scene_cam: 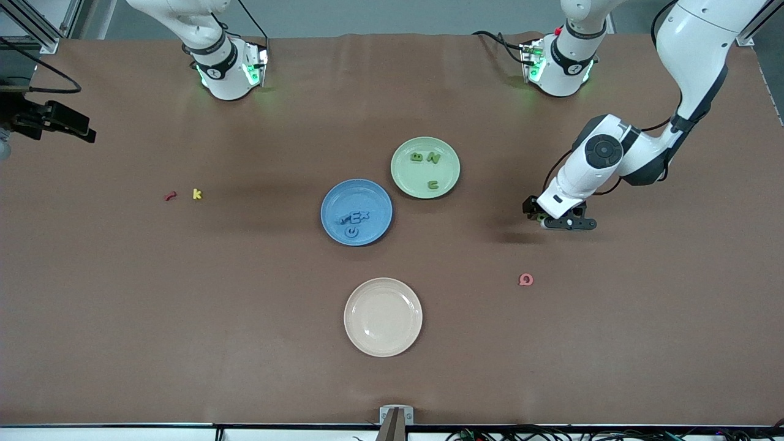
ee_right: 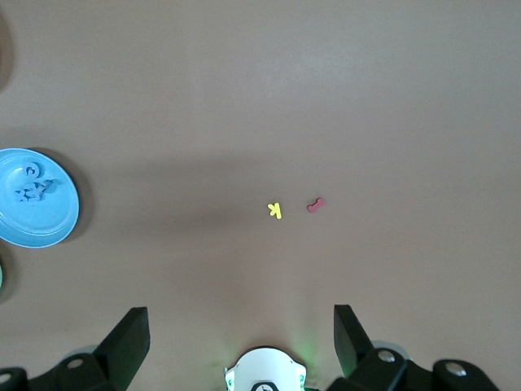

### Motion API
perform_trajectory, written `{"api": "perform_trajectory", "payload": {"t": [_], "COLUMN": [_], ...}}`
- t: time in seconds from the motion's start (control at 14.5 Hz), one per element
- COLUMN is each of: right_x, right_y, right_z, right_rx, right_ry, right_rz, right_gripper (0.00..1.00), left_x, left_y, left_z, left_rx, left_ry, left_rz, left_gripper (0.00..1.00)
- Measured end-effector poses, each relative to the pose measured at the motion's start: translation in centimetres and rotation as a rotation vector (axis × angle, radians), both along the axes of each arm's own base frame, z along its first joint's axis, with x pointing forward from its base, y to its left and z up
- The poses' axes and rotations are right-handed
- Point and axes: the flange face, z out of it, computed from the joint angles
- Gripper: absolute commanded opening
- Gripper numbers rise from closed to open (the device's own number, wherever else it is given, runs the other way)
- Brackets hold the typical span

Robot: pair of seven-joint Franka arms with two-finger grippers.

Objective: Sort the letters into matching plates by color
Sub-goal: 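Move the left gripper to green b and grasp it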

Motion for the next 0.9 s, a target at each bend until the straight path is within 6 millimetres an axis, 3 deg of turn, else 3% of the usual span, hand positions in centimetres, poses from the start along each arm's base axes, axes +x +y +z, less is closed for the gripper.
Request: {"api": "perform_trajectory", "payload": {"t": [0.28, 0.69, 0.9], "right_x": [-0.5, -0.9, -1.0], "right_y": [0.5, 0.5, 0.4], "right_z": [0.0, 0.4, 0.6], "right_rx": [0.0, 0.003, 0.003], "right_ry": [0.0, -0.009, -0.016], "right_rz": [0.01, 0.011, 0.009], "right_gripper": [1.0, 1.0, 1.0], "left_x": [-0.2, -0.4, -0.4], "left_y": [-0.1, 0.3, 0.5], "left_z": [-0.6, -1.3, -1.5], "left_rx": [-0.011, 0.002, -0.001], "left_ry": [0.01, 0.007, 0.009], "left_rz": [-0.001, -0.021, -0.021], "left_gripper": [0.79, 0.72, 0.61]}}
